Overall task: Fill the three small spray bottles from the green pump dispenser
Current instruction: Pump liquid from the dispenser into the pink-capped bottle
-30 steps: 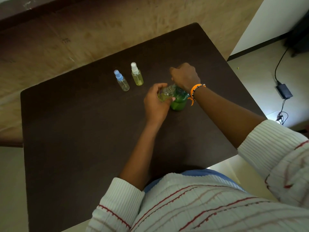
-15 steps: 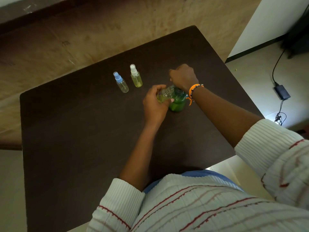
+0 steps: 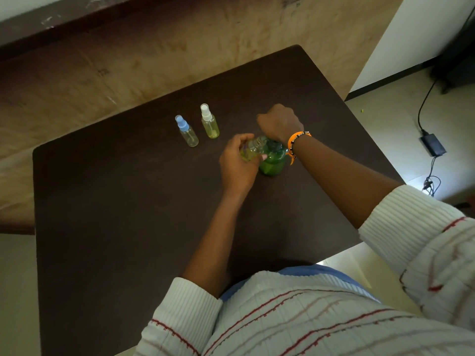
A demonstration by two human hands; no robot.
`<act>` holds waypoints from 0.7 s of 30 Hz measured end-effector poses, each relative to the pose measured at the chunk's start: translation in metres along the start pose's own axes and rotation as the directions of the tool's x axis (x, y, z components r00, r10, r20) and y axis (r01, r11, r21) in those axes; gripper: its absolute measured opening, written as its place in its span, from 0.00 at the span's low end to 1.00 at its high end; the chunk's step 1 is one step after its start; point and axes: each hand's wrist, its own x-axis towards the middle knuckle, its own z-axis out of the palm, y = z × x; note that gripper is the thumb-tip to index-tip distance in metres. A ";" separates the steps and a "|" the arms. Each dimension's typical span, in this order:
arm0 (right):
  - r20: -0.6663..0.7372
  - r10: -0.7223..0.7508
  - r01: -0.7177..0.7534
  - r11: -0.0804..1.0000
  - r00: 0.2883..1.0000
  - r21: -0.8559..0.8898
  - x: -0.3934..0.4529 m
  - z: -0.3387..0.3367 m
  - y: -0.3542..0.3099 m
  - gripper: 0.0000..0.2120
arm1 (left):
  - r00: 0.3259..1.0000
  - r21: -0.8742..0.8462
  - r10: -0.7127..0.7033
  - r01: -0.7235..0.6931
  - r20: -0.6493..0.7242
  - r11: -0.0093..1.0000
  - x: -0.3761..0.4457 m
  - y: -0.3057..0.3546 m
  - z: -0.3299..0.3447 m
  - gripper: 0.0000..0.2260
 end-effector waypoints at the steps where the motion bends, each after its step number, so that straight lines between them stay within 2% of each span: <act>1: -0.038 0.003 -0.002 1.000 0.999 0.011 -0.001 0.001 0.001 0.17 | 1.000 0.003 -0.003 0.003 0.003 1.000 0.000 0.000 0.001 0.20; 4: -0.108 0.005 -0.004 1.000 0.994 0.010 -0.003 0.005 0.004 0.18 | 1.000 0.002 -0.018 0.018 0.008 1.000 0.000 0.001 0.003 0.20; 8: -0.113 -0.015 0.015 1.000 0.993 -0.004 -0.003 0.004 0.002 0.19 | 1.000 0.019 -0.013 0.013 0.009 1.000 0.000 -0.001 0.005 0.20; 10: -0.046 -0.009 0.009 1.000 0.999 -0.014 -0.003 0.002 0.001 0.21 | 1.000 0.020 -0.009 0.009 0.009 1.000 0.000 0.000 0.004 0.20; 13: 0.180 -0.003 -0.007 0.999 0.984 0.053 -0.001 -0.005 -0.002 0.21 | 1.000 0.021 0.001 -0.001 0.003 1.000 0.000 0.000 0.001 0.20; 14: 0.208 -0.006 -0.010 0.997 0.978 0.074 0.000 -0.005 -0.001 0.21 | 1.000 0.018 -0.001 0.001 0.002 1.000 -0.001 0.000 0.001 0.20; 15: 0.187 -0.004 -0.013 0.996 0.982 0.089 0.001 -0.004 -0.001 0.20 | 1.000 0.016 -0.002 0.002 0.001 1.000 -0.001 0.001 0.000 0.20; 19: -0.078 0.009 -0.003 0.997 0.997 0.082 -0.003 0.005 0.004 0.17 | 1.000 0.016 -0.013 0.013 0.006 1.000 0.001 0.000 0.004 0.20; 21: -0.112 0.000 0.008 0.998 0.994 0.065 -0.004 0.006 0.004 0.16 | 1.000 0.026 -0.014 0.013 0.006 1.000 0.001 0.000 0.005 0.20</act>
